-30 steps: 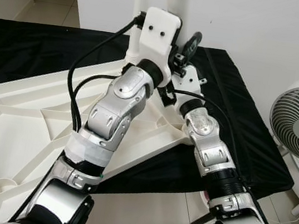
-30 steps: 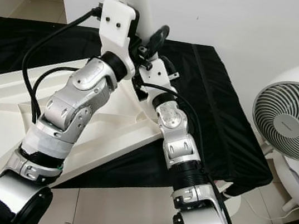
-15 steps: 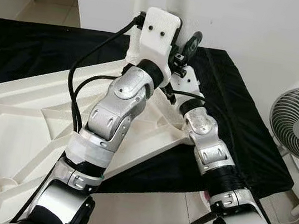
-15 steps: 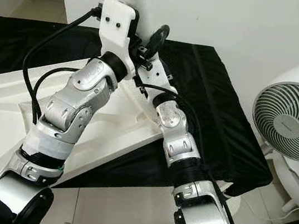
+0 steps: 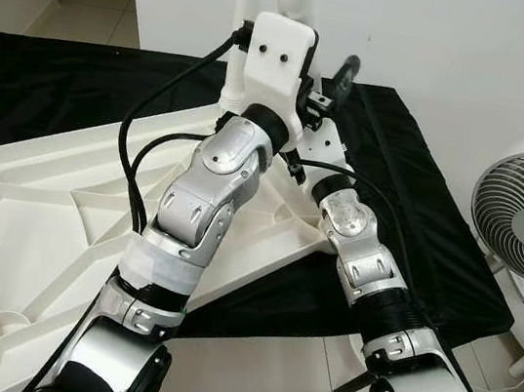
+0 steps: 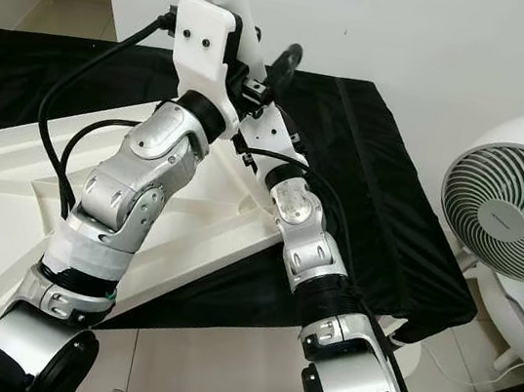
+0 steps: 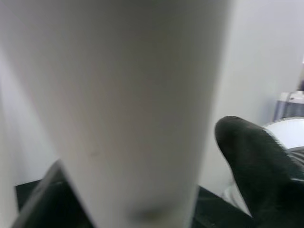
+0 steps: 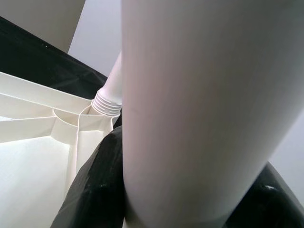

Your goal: Building children table

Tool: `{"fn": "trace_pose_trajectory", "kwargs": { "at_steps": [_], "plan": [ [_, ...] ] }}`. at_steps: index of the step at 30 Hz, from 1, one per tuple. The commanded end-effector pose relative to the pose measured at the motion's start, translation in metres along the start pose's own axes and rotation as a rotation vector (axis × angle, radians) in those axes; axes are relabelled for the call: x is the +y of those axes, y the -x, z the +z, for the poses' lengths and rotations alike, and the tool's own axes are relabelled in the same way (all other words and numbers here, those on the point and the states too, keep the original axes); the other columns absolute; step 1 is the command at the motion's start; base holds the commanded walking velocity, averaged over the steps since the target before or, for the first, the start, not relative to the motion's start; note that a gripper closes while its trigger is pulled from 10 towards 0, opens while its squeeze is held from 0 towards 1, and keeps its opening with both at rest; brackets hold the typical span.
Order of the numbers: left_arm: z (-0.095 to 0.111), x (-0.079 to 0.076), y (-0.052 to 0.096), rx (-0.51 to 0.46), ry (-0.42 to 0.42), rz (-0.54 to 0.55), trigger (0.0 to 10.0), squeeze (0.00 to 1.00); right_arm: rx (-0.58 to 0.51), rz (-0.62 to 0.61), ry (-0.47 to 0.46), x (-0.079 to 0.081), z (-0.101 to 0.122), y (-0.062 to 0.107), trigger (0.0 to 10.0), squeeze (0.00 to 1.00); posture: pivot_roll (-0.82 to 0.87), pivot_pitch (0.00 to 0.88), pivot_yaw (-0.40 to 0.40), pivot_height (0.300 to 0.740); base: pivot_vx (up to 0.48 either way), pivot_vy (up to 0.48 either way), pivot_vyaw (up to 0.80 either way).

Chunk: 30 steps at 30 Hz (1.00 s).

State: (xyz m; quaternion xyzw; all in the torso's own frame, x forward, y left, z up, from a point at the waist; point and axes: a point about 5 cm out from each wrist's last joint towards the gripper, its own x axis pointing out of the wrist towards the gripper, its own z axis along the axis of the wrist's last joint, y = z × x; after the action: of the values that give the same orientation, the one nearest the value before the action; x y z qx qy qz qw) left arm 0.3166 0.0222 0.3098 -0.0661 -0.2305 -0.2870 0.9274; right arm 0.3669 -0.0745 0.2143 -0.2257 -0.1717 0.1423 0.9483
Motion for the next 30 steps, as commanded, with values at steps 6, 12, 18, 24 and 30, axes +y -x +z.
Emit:
{"fn": "trace_pose_trajectory", "kwargs": {
  "at_steps": [6, 12, 18, 24, 30],
  "plan": [
    [0.005, 0.0, 0.0, -0.007, 0.001, 0.004, 10.0, 1.0, 0.032, -0.074, -0.117, -0.004, -0.004, -0.001, 10.0, 0.0, 0.17, 0.055, -0.053, 0.74, 0.0, 0.0, 0.0],
    [0.003, 0.002, 0.0, 0.01, -0.015, 0.017, 10.0, 0.0, 0.042, -0.134, -0.244, -0.008, -0.005, -0.001, 10.0, 0.0, 0.17, 0.057, -0.052, 0.74, 0.0, 0.0, 0.0],
    [0.001, 0.005, 0.003, 0.021, 0.009, 0.03, 10.0, 0.0, 0.058, -0.207, -0.331, -0.017, -0.009, 0.002, 10.0, 0.0, 0.17, 0.059, -0.049, 0.74, 0.0, 0.0, 0.0],
    [0.004, 0.011, 0.005, 0.011, 0.051, 0.052, 10.0, 0.0, 0.108, -0.293, -0.356, -0.026, -0.021, 0.011, 10.0, 0.0, 0.17, 0.063, -0.044, 0.74, 0.0, 0.0, 0.0],
    [0.007, 0.014, 0.01, -0.005, 0.123, 0.033, 10.0, 0.0, 0.147, -0.323, -0.365, -0.033, -0.032, 0.019, 10.0, 0.0, 0.16, 0.068, -0.039, 0.74, 0.0, 0.0, 0.0]
  ]
}}
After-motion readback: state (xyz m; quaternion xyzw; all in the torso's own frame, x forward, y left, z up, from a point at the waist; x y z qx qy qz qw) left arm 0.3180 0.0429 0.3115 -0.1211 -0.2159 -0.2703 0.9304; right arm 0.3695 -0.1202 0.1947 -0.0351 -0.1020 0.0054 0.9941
